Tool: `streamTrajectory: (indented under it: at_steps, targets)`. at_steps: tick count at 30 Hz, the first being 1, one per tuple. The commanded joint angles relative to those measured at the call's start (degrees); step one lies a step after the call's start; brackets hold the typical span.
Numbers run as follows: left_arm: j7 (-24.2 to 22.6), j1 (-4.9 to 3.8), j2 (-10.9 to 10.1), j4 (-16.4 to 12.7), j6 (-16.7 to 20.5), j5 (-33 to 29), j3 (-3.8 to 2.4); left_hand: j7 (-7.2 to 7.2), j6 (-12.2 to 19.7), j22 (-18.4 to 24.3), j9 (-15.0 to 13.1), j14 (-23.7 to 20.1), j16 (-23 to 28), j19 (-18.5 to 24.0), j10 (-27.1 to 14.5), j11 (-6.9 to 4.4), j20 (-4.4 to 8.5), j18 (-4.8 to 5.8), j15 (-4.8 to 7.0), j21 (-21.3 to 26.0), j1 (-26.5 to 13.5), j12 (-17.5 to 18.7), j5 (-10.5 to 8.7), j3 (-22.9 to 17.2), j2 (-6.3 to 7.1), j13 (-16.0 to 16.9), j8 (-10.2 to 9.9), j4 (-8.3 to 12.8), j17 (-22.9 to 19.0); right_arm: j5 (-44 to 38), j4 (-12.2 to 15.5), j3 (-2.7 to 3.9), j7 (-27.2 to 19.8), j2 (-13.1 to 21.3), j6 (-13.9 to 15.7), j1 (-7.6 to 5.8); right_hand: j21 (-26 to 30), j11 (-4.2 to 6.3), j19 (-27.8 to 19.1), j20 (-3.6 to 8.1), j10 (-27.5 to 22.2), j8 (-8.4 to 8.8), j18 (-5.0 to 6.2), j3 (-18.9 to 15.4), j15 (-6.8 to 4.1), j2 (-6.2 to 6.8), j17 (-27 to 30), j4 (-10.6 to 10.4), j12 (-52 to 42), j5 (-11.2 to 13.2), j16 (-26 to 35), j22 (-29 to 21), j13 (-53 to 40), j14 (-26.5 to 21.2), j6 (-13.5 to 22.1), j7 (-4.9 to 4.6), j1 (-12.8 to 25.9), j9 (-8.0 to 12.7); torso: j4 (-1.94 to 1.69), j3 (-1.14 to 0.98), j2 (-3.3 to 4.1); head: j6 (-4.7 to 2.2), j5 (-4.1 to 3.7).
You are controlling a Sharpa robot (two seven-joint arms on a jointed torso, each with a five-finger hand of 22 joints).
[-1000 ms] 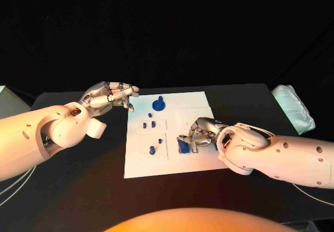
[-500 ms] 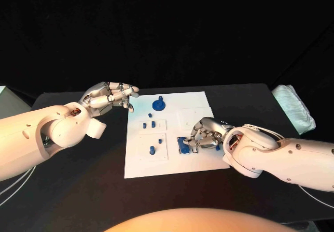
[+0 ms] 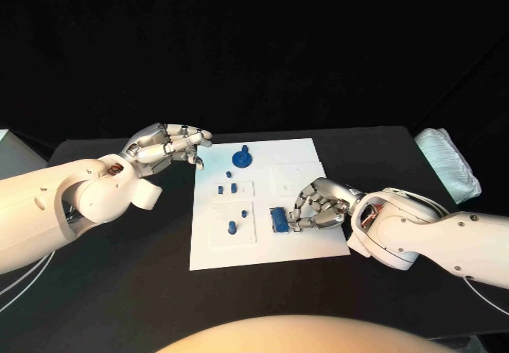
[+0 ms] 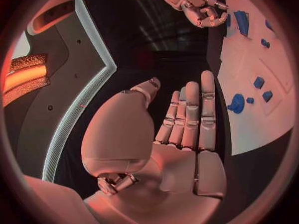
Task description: Assemble the parts on the task board
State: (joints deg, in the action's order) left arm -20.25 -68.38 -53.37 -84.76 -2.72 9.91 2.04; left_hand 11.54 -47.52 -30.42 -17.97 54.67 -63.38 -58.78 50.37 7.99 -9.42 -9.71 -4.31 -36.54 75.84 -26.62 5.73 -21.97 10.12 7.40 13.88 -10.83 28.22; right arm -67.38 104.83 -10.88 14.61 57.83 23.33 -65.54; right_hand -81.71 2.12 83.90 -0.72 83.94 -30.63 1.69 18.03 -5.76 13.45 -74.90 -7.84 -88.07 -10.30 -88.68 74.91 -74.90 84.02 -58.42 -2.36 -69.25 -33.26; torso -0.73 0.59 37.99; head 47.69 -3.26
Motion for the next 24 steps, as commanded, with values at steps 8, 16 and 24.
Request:
streamTrajectory:
  at_steps: [8,16,24]
  targets:
    - [-0.28,0.0,0.0,-0.06,-1.25,-0.27,-0.02,0.01,0.32,0.17,0.05,-0.53,0.11,-0.44,-0.48,0.15,-0.09,-0.78,0.06,0.49,0.0,-0.44,0.25,0.15,-0.57,0.09,0.37,-0.4,0.09,-0.74,-1.27,0.02,0.51,-1.62,-1.13,0.47,-0.09,-0.1,3.91,0.11,5.45,-0.51,0.16,-0.26,0.22,-0.64,-11.82,-0.11,-0.85,0.51,0.27,10.1,-14.51,5.26,-0.16,0.42,-1.56,-0.24,-0.06,0.06,0.03,0.18,0.16]
    - [-0.24,0.0,-0.03,-0.11,-1.33,-0.27,-0.02,0.01,0.32,0.19,0.05,-0.54,0.11,-0.45,-0.49,0.15,-0.09,-0.78,0.06,0.52,-0.01,-0.46,0.25,0.17,-0.61,0.09,0.38,-0.46,0.1,-5.3,-2.93,0.01,3.53,-3.68,1.13,0.95,-0.29,0.12,3.99,0.26,5.64,-0.71,0.12,0.28,0.04,-1.17,-11.87,-0.08,-1.19,0.88,0.25,10.25,-14.7,5.27,-0.4,0.67,-2.56,-0.35,-0.11,0.01,0.06,0.4,0.2]
    - [-0.18,0.0,-0.04,-0.09,-1.39,-0.27,-0.02,0.01,0.3,0.21,0.05,-0.54,0.11,-0.47,-0.5,0.16,-0.09,-0.78,0.05,0.55,-0.04,-0.48,0.25,0.2,-0.7,0.1,0.4,-0.58,0.11,-8.22,-3.95,0.01,5.43,-5.01,3.96,1.39,-0.32,0.23,4.03,0.38,5.78,-0.79,0.11,0.8,-0.07,-1.43,-11.91,-0.26,-1.42,1.82,0.24,10.29,-14.82,5.28,-0.53,0.78,-3.09,-0.4,-0.03,0.01,0.01,0.46,0.3]
